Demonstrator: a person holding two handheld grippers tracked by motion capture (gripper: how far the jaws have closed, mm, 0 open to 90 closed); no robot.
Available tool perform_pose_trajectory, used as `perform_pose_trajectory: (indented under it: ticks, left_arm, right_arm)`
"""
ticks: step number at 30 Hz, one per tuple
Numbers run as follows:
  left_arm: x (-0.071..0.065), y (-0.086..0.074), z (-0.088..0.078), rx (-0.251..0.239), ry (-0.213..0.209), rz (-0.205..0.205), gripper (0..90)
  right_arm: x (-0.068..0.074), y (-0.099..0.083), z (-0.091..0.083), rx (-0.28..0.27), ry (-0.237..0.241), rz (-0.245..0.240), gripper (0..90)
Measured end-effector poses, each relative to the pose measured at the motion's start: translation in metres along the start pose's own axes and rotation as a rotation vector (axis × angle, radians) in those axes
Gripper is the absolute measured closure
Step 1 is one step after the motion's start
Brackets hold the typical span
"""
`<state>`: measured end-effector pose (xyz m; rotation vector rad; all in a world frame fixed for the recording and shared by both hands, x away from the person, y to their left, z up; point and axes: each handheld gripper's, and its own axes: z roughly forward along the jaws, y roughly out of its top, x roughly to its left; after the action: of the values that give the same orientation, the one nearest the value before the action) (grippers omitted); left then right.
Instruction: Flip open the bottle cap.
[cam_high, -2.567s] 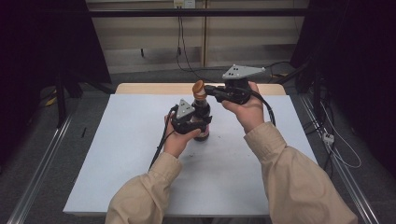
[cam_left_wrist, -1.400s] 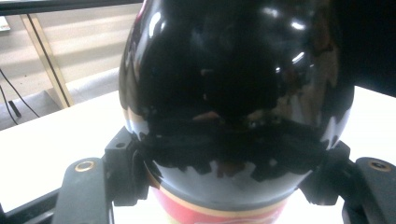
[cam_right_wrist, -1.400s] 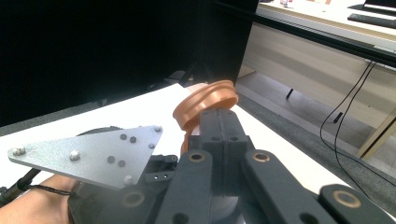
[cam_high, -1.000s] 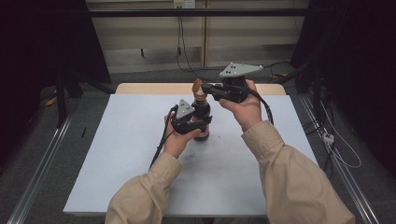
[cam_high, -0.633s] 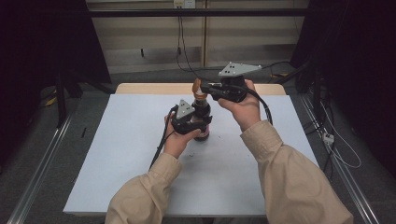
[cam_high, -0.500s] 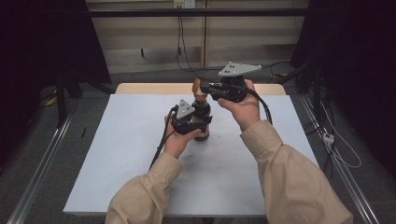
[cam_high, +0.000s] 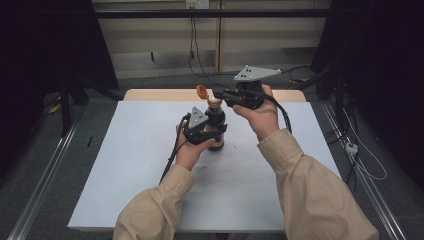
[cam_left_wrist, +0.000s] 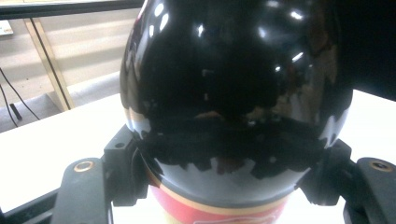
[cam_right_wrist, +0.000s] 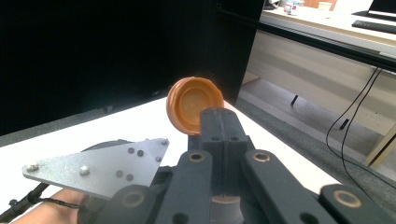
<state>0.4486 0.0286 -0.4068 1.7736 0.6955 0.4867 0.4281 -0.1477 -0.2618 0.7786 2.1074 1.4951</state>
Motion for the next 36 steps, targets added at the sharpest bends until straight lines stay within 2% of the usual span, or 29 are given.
perform_pose_trajectory:
  ticks: [5,7,8,9,12,15,16,19,26,35,36]
  left_arm:
    - [0.0,0.0,0.0,-0.002,0.007,-0.008,29.3]
    - [0.0,-0.001,0.0,0.006,0.005,-0.009,29.0]
    - [0.001,-0.001,0.001,0.016,0.003,-0.009,27.8]
    - [0.002,-0.001,0.0,0.034,-0.016,-0.009,25.2]
    - [0.002,-0.004,0.001,0.074,-0.032,-0.017,21.7]
    - [0.0,-0.004,0.001,0.078,-0.04,-0.012,16.2]
    - [-0.001,-0.003,0.0,0.076,-0.048,-0.022,14.4]
    - [0.0,-0.002,-0.003,0.077,-0.055,-0.028,12.9]
    - [0.002,-0.002,-0.021,0.04,-0.045,-0.012,12.0]
    - [-0.004,0.004,-0.049,0.014,-0.094,0.018,11.6]
    - [-0.005,0.004,-0.051,0.009,-0.101,0.01,11.6]
  right_arm:
    - [0.0,-0.004,-0.002,0.0,0.012,0.003,89.4]
    - [-0.001,-0.006,-0.003,0.001,-0.005,0.009,77.8]
    - [-0.002,-0.006,-0.004,0.006,-0.007,0.011,76.3]
    - [-0.002,-0.007,-0.005,0.007,-0.012,0.012,72.6]
    - [-0.004,-0.009,-0.009,0.002,-0.023,0.019,60.1]
    - [-0.004,-0.012,-0.014,-0.004,-0.029,0.015,47.6]
    - [-0.004,-0.013,-0.016,-0.006,-0.037,0.015,43.6]
    - [-0.004,-0.018,-0.021,-0.014,-0.045,0.022,36.6]
    - [-0.005,-0.029,-0.034,-0.021,-0.058,0.034,28.1]
    - [-0.003,-0.049,-0.046,-0.023,-0.041,0.056,24.8]
    - [-0.003,-0.051,-0.046,-0.024,-0.043,0.06,24.0]
